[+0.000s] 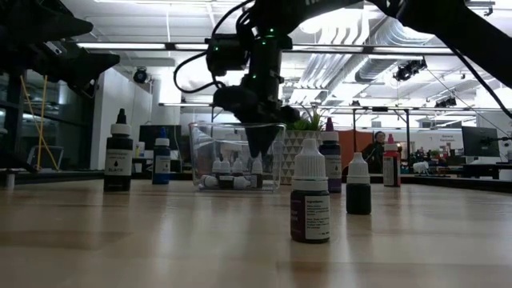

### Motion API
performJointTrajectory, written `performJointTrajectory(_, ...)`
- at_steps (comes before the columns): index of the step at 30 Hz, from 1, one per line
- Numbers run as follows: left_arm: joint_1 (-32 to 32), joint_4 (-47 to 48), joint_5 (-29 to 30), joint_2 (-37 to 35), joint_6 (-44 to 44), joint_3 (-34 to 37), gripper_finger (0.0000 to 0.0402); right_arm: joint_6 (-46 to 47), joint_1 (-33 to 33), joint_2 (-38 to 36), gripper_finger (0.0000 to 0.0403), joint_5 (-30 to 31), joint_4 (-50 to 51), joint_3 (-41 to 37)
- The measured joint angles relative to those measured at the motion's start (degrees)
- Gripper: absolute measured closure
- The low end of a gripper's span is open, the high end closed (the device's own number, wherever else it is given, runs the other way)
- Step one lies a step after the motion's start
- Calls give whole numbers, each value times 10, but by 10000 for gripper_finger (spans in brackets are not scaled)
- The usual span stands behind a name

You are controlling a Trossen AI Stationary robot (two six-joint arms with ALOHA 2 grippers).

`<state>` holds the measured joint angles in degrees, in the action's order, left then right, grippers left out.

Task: Pick & Place food coloring
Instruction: Put the small black food coloring bottle into the transparent bin

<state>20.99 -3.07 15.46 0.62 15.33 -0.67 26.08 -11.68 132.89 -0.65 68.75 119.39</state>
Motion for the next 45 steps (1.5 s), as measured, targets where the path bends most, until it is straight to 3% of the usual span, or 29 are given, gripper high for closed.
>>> performJointTrajectory(15,0,0,0,0,0,0,130,97,0,9,339,-32,-5,0)
performJointTrajectory(36,0,0,0,0,0,0,130,112,0,15,333,-44,-9,0)
performJointTrajectory(45,0,0,0,0,0,0,130,111,1,15,299,-59,-16,0)
